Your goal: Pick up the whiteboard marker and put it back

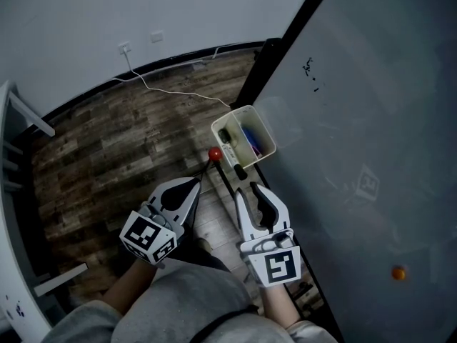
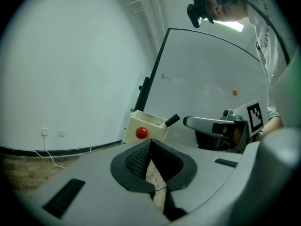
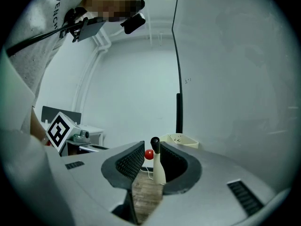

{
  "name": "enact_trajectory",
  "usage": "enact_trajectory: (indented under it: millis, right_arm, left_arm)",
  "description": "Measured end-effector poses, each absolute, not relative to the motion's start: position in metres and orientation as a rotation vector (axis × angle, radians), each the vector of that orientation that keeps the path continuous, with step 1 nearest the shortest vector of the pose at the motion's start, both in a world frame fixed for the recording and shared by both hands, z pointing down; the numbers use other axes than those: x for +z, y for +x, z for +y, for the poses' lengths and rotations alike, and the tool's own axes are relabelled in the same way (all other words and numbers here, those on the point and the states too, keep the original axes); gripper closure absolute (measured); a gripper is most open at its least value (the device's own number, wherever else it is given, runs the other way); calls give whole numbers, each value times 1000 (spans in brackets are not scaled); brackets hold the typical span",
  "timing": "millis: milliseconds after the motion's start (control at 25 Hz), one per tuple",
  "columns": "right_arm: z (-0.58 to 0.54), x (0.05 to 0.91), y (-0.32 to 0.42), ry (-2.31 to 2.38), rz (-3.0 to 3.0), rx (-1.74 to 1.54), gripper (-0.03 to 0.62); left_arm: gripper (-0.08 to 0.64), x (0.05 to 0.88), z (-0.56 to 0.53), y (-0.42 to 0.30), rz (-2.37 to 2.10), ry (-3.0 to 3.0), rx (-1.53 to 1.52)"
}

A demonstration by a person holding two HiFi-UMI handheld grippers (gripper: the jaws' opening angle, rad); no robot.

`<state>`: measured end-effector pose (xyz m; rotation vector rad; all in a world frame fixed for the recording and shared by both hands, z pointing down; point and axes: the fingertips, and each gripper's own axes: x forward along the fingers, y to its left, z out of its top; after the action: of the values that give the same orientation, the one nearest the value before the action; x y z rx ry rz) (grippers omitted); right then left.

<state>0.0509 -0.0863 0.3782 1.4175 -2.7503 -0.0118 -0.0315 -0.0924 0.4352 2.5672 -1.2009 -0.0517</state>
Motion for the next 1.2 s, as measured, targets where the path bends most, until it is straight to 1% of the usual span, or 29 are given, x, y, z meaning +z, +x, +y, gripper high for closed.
enact_trajectory:
  millis: [120, 240, 440, 880, 1200]
  right_arm:
    - [-80, 376, 52, 1413, -2760, -19, 489]
    - [-75, 373, 53, 1411, -2766, -25, 535]
    - [-67, 371, 55, 1416, -2776, -2, 555]
    - [-52, 373, 54, 1369, -2796, 36, 572]
    - [-40, 376, 50, 1321, -2812, 59, 573]
  left_arm:
    - [545, 430, -88, -27, -1200, 2577, -58]
    - [545, 427, -83, -22, -1193, 2594, -71]
    - [545, 419, -78, -18, -1197, 2606, -69]
    - [545, 411, -64, -12, -1201, 2624, -86]
    - [545, 403, -56, -9, -1212, 2630, -91]
